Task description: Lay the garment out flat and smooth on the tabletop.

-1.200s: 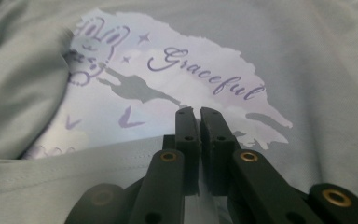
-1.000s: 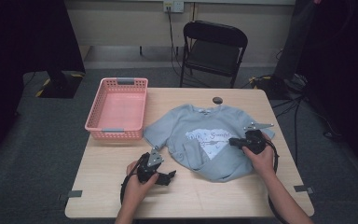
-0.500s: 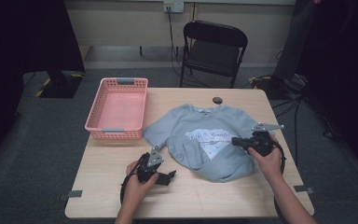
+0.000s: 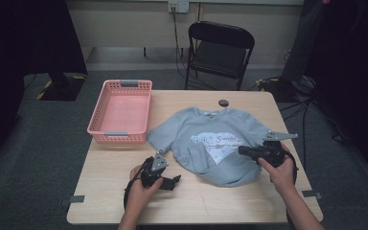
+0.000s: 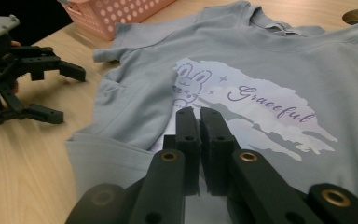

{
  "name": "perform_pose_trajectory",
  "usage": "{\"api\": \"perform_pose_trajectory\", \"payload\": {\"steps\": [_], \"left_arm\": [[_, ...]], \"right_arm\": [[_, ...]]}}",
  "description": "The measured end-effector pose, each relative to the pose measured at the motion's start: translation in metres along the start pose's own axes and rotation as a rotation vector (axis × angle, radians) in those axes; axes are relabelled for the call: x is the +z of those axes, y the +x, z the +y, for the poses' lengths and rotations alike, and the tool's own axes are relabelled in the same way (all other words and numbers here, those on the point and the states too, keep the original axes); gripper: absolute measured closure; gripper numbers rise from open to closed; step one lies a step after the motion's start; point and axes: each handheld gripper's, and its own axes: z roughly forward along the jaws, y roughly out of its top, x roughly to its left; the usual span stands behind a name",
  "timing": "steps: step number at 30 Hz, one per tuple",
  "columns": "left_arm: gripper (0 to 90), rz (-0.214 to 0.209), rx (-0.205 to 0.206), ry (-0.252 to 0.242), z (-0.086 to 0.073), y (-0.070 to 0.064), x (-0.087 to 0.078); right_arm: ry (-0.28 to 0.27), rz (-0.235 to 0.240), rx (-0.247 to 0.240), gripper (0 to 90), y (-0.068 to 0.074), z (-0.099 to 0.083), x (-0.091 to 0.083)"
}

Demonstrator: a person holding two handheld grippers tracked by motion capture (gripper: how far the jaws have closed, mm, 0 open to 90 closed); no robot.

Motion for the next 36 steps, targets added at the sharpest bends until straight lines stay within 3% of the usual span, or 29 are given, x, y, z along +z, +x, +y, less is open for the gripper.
{"api": "perform_pose_trajectory", "payload": {"steps": [16, 36], "left_arm": [[10.6, 0.000, 0.000, 0.000, 0.000, 0.000, 0.000], [10.6, 0.000, 0.000, 0.000, 0.000, 0.000, 0.000]], "right_arm": [[0.001, 0.013, -0.046, 86.8, 0.016, -0.008, -0.014], [-0.005, 0.043, -0.039, 86.8, 0.024, -0.029, -0.029]]}}
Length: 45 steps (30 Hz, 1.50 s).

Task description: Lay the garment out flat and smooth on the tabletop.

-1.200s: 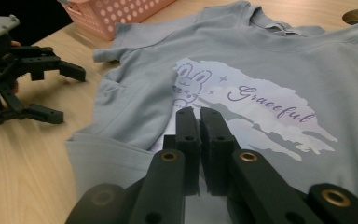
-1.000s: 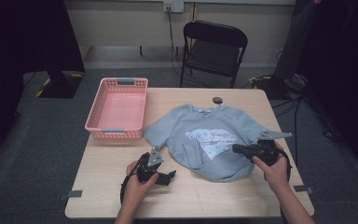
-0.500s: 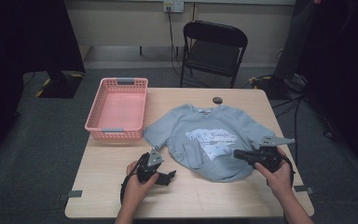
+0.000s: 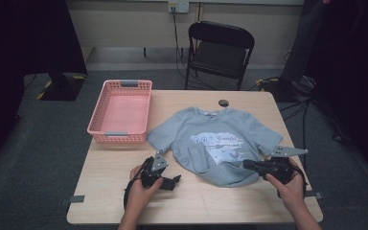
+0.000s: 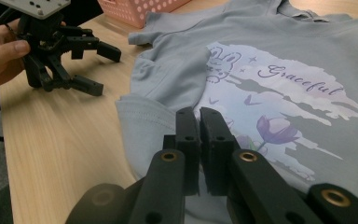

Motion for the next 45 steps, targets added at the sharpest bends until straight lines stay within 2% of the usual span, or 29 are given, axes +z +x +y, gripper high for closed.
{"api": "perform_pose_trajectory", "payload": {"steps": [7, 16, 22, 29, 40, 45], "left_arm": [[10.6, -0.001, -0.001, 0.000, 0.000, 0.000, 0.000], [10.6, 0.000, 0.000, 0.000, 0.000, 0.000, 0.000], [10.6, 0.000, -0.001, 0.000, 0.000, 0.000, 0.000], [10.6, 0.000, 0.000, 0.000, 0.000, 0.000, 0.000], [10.6, 0.000, 0.000, 0.000, 0.000, 0.000, 0.000], [10.6, 0.000, -0.001, 0.000, 0.000, 0.000, 0.000]], "right_arm": [[-0.001, 0.007, -0.012, 86.7, 0.004, -0.006, -0.005], [-0.024, 0.036, 0.004, 86.7, 0.010, -0.019, -0.016], [-0.016, 0.024, -0.005, 86.6, 0.013, -0.028, -0.024], [-0.050, 0.041, 0.029, 86.6, 0.014, -0.041, -0.037], [-0.079, 0.070, 0.044, 86.4, 0.020, -0.057, -0.058], [-0.081, 0.077, 0.045, 86.3, 0.024, -0.063, -0.062]]}}
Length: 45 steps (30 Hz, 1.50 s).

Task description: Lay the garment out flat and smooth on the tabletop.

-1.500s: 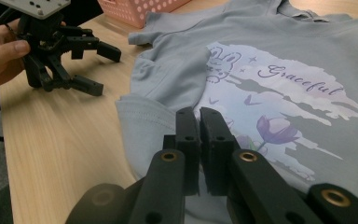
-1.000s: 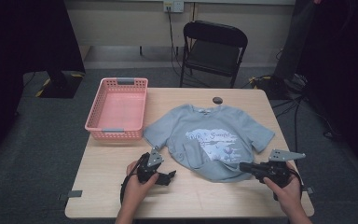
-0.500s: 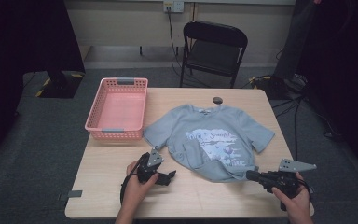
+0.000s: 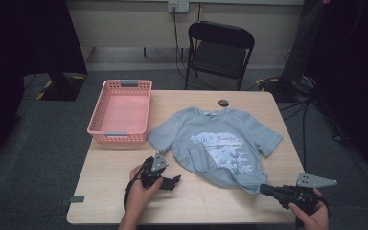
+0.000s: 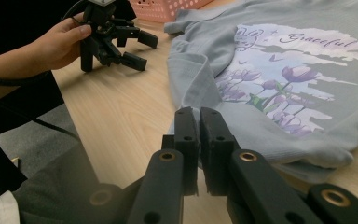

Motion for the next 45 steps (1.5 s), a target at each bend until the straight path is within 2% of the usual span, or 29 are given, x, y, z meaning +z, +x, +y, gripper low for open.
{"api": "perform_pose_trajectory", "payload": {"steps": [10, 15, 19, 24, 27, 30, 32, 35, 37, 41, 45], "left_arm": [[10.6, 0.000, 0.000, 0.000, 0.000, 0.000, 0.000], [10.6, 0.000, 0.001, 0.000, 0.000, 0.000, 0.000], [10.7, 0.001, 0.001, 0.000, 0.000, 0.000, 0.000], [10.7, 0.001, -0.001, 0.000, 0.000, 0.000, 0.000], [10.6, 0.001, -0.001, 0.000, 0.000, 0.000, 0.000], [10.6, 0.001, -0.001, 0.000, 0.000, 0.000, 0.000], [10.6, 0.001, -0.001, 0.000, 0.000, 0.000, 0.000], [10.7, 0.001, -0.001, 0.001, 0.000, 0.000, 0.000], [10.6, 0.001, -0.001, 0.000, 0.000, 0.000, 0.000], [10.6, 0.001, -0.001, 0.000, 0.000, 0.000, 0.000], [10.6, 0.003, -0.002, 0.000, 0.000, 0.000, 0.000]], "right_arm": [[0.024, 0.001, -0.016, 86.0, 0.008, -0.009, -0.010], [0.053, -0.001, -0.028, 85.0, 0.010, -0.019, -0.015], [0.065, -0.004, -0.019, 83.7, 0.010, -0.028, -0.018], [0.054, -0.010, -0.020, 70.2, 0.011, -0.028, -0.020], [0.043, -0.054, -0.030, 49.0, 0.011, -0.019, -0.020], [0.023, -0.079, -0.023, 39.3, 0.005, -0.008, -0.019], [0.016, -0.116, -0.037, 33.1, -0.002, 0.001, -0.015], [0.030, -0.173, -0.032, 23.5, -0.015, 0.011, -0.007], [0.046, -0.212, -0.053, 21.2, -0.024, 0.018, 0.001], [0.087, -0.273, -0.053, 13.1, -0.042, 0.025, 0.015], [0.108, -0.310, -0.019, 12.7, -0.059, 0.027, 0.027]]}}
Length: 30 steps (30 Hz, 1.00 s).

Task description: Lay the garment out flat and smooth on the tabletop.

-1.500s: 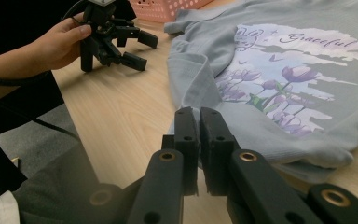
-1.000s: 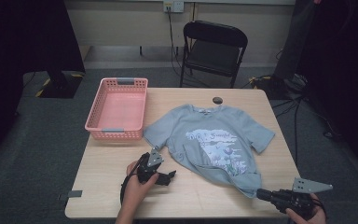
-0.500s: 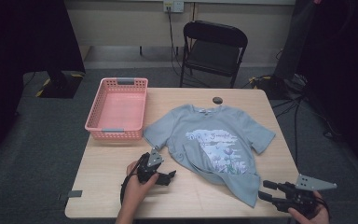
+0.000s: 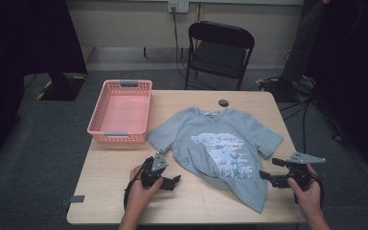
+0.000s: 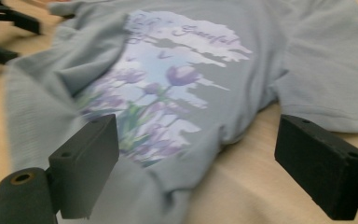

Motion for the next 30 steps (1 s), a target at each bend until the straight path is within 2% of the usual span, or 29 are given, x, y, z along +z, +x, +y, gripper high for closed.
{"api": "perform_pose_trajectory", "payload": {"steps": [7, 14, 24, 27, 30], "left_arm": [[10.3, 0.001, 0.000, 0.000, 0.000, 0.000, 0.000], [10.3, 0.002, 0.001, 0.000, 0.000, -0.001, 0.000], [10.1, 0.003, 0.002, 0.001, 0.000, -0.001, 0.000], [10.1, 0.002, 0.001, 0.001, 0.000, -0.001, 0.000], [10.1, 0.002, 0.001, 0.001, 0.000, -0.001, 0.000]], "right_arm": [[0.041, -0.057, 0.012, 12.5, -0.012, 0.001, 0.019], [0.075, -0.082, 0.016, 12.5, -0.019, -0.001, 0.030], [0.149, -0.122, -0.039, 11.4, -0.020, -0.008, 0.044], [0.157, -0.132, -0.061, 11.0, -0.018, -0.008, 0.045], [0.159, -0.136, -0.058, 10.4, -0.017, -0.007, 0.046]]}}
